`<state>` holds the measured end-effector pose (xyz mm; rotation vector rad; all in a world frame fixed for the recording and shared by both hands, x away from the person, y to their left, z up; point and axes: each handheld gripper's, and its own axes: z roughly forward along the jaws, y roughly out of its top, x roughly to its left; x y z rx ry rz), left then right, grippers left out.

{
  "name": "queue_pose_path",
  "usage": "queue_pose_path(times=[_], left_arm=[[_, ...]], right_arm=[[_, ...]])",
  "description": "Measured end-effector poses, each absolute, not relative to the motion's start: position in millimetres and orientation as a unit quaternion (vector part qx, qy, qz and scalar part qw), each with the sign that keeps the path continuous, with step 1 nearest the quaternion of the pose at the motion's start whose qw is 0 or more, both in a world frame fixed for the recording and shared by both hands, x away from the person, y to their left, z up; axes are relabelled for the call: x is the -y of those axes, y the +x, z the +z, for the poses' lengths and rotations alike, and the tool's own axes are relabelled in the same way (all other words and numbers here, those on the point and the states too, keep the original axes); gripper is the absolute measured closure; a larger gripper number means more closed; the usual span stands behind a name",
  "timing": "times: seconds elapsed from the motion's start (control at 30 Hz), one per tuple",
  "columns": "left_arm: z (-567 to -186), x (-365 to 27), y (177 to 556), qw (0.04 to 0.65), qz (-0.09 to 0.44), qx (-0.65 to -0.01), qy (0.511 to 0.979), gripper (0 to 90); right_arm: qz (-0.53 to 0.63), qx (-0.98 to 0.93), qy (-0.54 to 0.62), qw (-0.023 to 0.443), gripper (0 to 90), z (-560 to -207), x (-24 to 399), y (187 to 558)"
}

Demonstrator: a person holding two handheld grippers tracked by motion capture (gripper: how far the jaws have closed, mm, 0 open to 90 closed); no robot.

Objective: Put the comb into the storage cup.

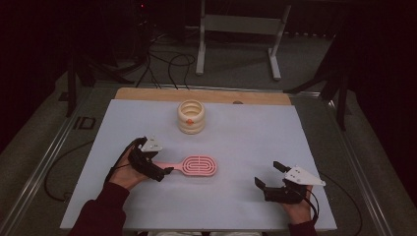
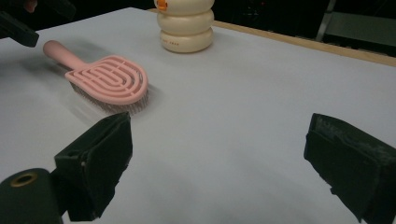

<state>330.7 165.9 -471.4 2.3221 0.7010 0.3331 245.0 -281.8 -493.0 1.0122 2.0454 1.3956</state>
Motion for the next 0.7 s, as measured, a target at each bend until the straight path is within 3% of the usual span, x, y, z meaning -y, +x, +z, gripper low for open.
queue_pose_path(times=[0.7], left_arm=[[-480.7,-148.9,343.9,0.306,0.080,-0.252,0.915,4.9]], right_arm=[[0.506,-0.746,0.367,0.229,8.0,-493.4,281.7,245.4]])
